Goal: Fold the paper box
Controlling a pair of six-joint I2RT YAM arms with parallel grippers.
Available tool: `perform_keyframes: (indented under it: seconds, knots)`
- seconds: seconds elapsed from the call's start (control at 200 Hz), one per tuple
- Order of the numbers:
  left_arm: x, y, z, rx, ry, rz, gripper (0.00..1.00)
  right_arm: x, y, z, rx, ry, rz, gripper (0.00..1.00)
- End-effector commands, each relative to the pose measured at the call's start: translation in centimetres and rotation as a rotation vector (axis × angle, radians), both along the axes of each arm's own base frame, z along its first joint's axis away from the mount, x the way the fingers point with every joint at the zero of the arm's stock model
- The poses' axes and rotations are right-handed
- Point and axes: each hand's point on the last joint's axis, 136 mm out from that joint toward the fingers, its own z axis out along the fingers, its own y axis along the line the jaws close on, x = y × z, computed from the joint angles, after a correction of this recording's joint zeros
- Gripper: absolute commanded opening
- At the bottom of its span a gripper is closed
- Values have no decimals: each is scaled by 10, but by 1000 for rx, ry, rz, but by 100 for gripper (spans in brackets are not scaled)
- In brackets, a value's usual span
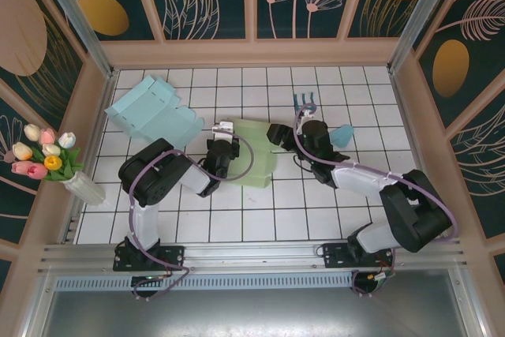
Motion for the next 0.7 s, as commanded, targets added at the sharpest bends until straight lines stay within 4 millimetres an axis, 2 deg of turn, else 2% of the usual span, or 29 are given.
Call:
perform_keyframes:
  seconds: [0.0,0.14,0.52,0.696]
  knots:
    - [6,-2,4,-10,-14,10,7,-9,15,7,15,-18,26,74]
    - [6,-3,4,-9,-13,12,7,-16,20,10,-38,-38,23,74]
    - [8,-2,3,-4,-6,21,7,-27,19,12,-163,-75,-29,73]
    - [8,-2,2,-3,-4,20,6,-20,13,7,-207,-84,-65,71]
